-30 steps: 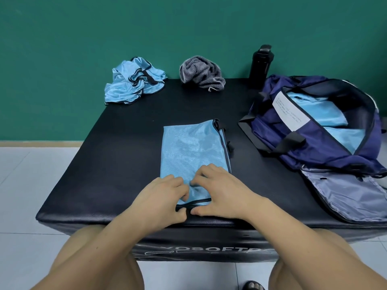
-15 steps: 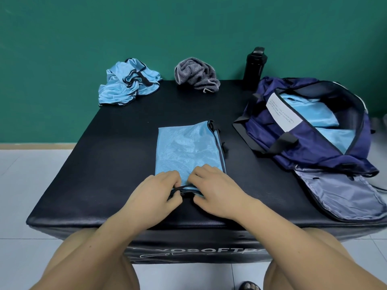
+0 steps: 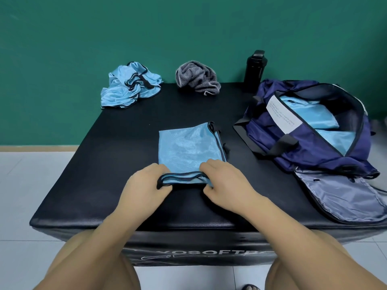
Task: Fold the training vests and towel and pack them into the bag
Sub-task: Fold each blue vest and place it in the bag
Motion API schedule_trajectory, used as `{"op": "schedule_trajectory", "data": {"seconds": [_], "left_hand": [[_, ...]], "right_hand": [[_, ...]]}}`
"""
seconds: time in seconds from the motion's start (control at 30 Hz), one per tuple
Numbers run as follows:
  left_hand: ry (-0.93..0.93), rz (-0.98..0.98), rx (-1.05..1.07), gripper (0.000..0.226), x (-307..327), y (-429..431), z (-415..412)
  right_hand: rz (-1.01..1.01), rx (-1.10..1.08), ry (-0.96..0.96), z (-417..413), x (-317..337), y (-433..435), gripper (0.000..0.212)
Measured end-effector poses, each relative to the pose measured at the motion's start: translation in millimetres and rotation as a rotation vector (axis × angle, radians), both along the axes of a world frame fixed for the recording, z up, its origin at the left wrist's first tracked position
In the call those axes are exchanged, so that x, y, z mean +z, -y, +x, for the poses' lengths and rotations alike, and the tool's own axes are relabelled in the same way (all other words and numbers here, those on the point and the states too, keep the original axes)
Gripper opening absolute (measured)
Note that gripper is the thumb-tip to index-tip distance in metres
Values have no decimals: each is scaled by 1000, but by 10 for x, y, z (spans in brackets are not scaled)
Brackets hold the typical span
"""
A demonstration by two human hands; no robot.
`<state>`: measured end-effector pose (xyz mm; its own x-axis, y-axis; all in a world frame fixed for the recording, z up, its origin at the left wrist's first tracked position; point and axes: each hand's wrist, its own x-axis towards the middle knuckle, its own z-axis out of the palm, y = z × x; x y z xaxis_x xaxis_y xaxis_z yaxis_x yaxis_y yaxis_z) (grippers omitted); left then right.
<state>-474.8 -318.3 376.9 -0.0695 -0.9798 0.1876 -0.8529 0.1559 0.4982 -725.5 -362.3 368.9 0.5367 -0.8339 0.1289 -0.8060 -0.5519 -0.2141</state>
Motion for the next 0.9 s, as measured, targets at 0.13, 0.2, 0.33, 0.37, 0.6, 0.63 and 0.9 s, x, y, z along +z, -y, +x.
{"op": "schedule_trajectory", "data": {"seconds": [0.13, 0.2, 0.33, 0.37, 0.6, 0.63, 0.9], "left_hand": [[-271, 55, 36, 14, 47, 5, 26], [-326, 80, 49, 14, 39, 13, 34], [-327, 89, -12, 17, 58, 1, 19], [-312, 84, -44, 23, 62, -2, 7], [-454, 39, -59, 19, 88, 11, -16], [-510, 67, -31, 17, 107, 11, -9], [-731, 201, 56, 17, 107, 53, 15]], "right_hand": [[49, -60, 2, -123, 65, 42, 37], [77, -72, -13, -163, 75, 55, 39], [73, -154, 160, -194, 126, 64, 20], [72, -155, 200, -192, 141, 64, 18], [240, -148, 518, -267, 236, 63, 17], [263, -164, 575, -294, 251, 79, 17], [318, -190, 671, -310, 284, 84, 12]]}}
